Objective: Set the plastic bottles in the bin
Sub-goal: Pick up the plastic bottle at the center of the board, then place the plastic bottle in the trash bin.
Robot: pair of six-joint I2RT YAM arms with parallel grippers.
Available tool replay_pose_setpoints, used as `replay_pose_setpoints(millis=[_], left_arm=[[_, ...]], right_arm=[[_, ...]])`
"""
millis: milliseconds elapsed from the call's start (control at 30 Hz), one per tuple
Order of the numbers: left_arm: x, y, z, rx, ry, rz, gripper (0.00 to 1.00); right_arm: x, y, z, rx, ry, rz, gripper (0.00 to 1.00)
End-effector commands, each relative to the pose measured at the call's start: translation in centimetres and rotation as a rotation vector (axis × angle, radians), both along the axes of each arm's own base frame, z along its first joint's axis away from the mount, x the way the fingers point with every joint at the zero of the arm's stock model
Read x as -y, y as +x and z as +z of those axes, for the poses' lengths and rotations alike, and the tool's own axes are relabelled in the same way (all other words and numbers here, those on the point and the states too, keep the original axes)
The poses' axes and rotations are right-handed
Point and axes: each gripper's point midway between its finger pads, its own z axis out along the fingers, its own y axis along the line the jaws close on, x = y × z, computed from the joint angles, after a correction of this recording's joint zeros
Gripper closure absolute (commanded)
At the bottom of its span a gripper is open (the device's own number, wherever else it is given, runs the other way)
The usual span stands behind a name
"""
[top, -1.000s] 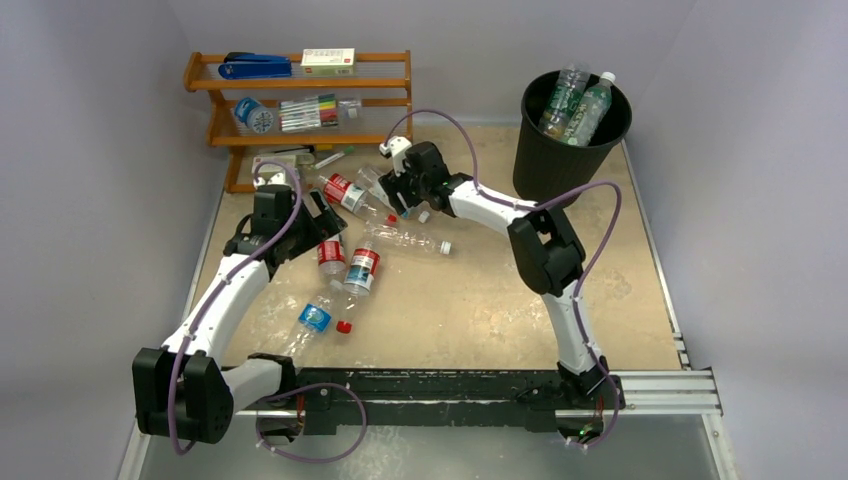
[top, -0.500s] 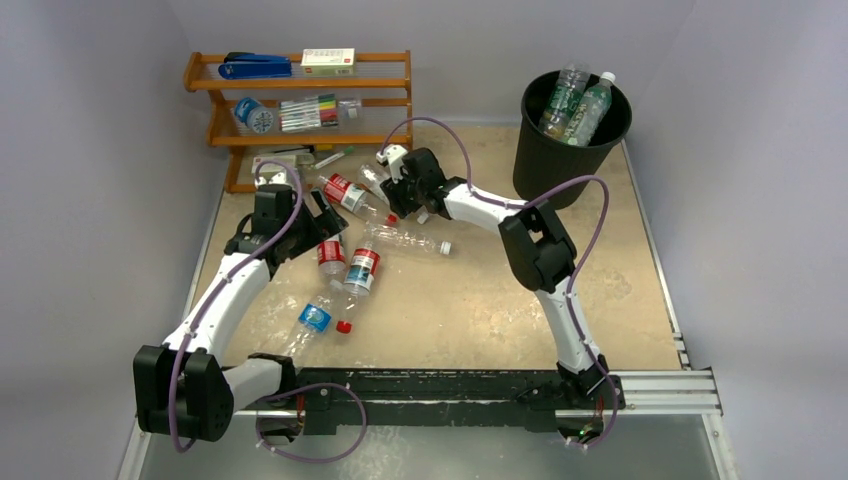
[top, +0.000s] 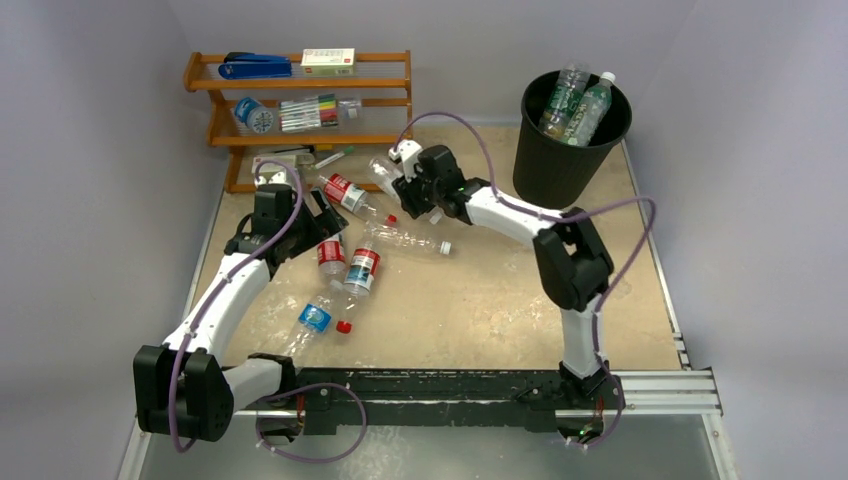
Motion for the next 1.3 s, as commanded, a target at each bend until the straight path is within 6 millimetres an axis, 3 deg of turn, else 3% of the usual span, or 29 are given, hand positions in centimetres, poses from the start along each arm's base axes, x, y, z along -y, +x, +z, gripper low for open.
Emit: replay_pose_setpoints(millis=[0, 133, 267, 500, 733, 967, 1167, 1267], left_arm=[[0.1, 0.5, 0.8, 0.045, -0.011, -0.008, 0.05], [0.1, 0.5, 0.8, 0.047, -0.015, -0.009, 0.05], [0.2, 0.4, 1.0, 0.051, -0.017, -0.012, 0.05], [0.2, 0.1, 1.1, 0.060, -0.027, -0.011, 0.05], [0.3, 0.0, 1.6, 0.068, -0.029, -0.014, 0.05], [0.2, 0.0, 1.9, 0.074, -0.023, -0.012, 0.05], [0.2, 0.2, 2.1, 0.076, -0.023, -0.015, 0.05], [0.2, 0.3, 2.2, 0.076, -0.021, -0.017, 0.05]], right_arm=[[1.0, -0.4, 10.7, 0.175, 0.121, -0.038, 0.62], [3.1, -1.1, 14.9, 0.229, 0.157, -0.085, 0.62], [6.3, -0.4, 19.6, 0.271, 0.231, -0.156, 0.62], [15.5, 2.9, 28.2, 0.383, 0.363, -0.351, 0.61], [23.6, 5.7, 33.0, 0.471, 0.409, -0.513, 0.60], [29.1, 7.7, 34.2, 0.501, 0.416, -0.615, 0.59], [32.0, 9.8, 31.3, 0.465, 0.392, -0.668, 0.58], [32.5, 10.6, 29.0, 0.427, 0.385, -0.679, 0.58]])
